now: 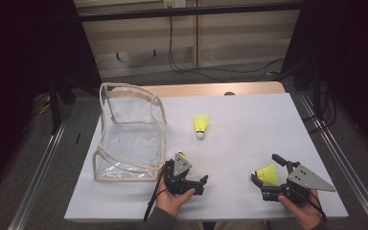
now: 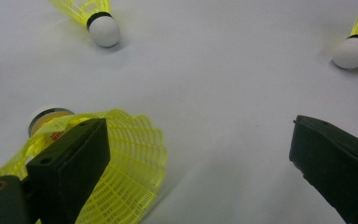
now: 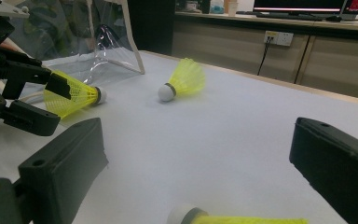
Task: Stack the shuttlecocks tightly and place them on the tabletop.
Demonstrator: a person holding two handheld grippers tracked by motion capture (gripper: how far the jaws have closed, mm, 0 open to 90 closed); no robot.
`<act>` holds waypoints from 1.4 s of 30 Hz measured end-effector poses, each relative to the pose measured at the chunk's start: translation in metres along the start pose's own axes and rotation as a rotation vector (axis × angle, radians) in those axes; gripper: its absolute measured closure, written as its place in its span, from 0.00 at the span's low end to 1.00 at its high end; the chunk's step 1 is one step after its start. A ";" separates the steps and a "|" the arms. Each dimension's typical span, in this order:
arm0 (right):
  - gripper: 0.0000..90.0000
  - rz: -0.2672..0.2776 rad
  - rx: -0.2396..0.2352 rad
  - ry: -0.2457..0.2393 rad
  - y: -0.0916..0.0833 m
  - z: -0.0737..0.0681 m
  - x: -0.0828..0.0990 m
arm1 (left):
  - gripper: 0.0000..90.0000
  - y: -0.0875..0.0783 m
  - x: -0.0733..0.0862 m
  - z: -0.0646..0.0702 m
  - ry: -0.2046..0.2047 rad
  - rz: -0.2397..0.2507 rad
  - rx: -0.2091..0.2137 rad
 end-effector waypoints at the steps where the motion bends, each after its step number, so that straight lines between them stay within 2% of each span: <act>1: 0.03 0.000 -0.001 0.000 0.000 0.000 0.000 | 0.06 0.001 -0.001 0.000 -0.002 0.005 -0.001; 7: 0.03 0.002 -0.002 -0.002 0.000 0.000 0.000 | 0.07 0.007 -0.003 0.003 0.013 0.008 -0.004; 10: 0.03 0.002 -0.003 -0.001 0.000 -0.001 0.000 | 0.08 0.009 -0.005 0.005 0.009 0.019 0.010; 19: 0.03 0.001 0.001 0.001 0.000 0.000 0.000 | 0.09 0.017 -0.010 0.006 -0.006 0.034 0.017; 21: 0.03 0.000 0.002 0.002 0.000 0.000 0.000 | 0.09 0.018 -0.011 0.007 0.003 0.030 0.020; 27: 0.03 0.001 0.000 0.001 0.000 0.000 0.000 | 0.09 0.022 -0.010 0.005 -0.004 0.025 0.005; 29: 0.03 0.001 -0.001 0.000 0.000 0.000 0.000 | 0.10 0.022 -0.010 0.004 0.006 0.026 0.003; 35: 0.03 0.001 -0.001 -0.001 0.000 0.000 0.000 | 0.11 0.018 -0.010 0.007 -0.007 0.013 0.004; 39: 0.03 0.003 -0.004 0.000 0.000 -0.001 0.000 | 0.16 0.012 -0.008 0.007 0.022 -0.013 -0.015; 42: 0.03 0.004 -0.005 0.002 0.000 -0.001 0.000 | 0.19 0.011 -0.006 0.003 0.006 -0.014 -0.041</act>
Point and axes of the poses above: each handheld gripper's, and its own axes: y roughly forward along the jaws, x roughly out of its underside, z roughly to its right, the point moved 6 cm from there along y, roughly forward along the jaws, and after that the axes turned 11 degrees about z, right-handed, at the moved point
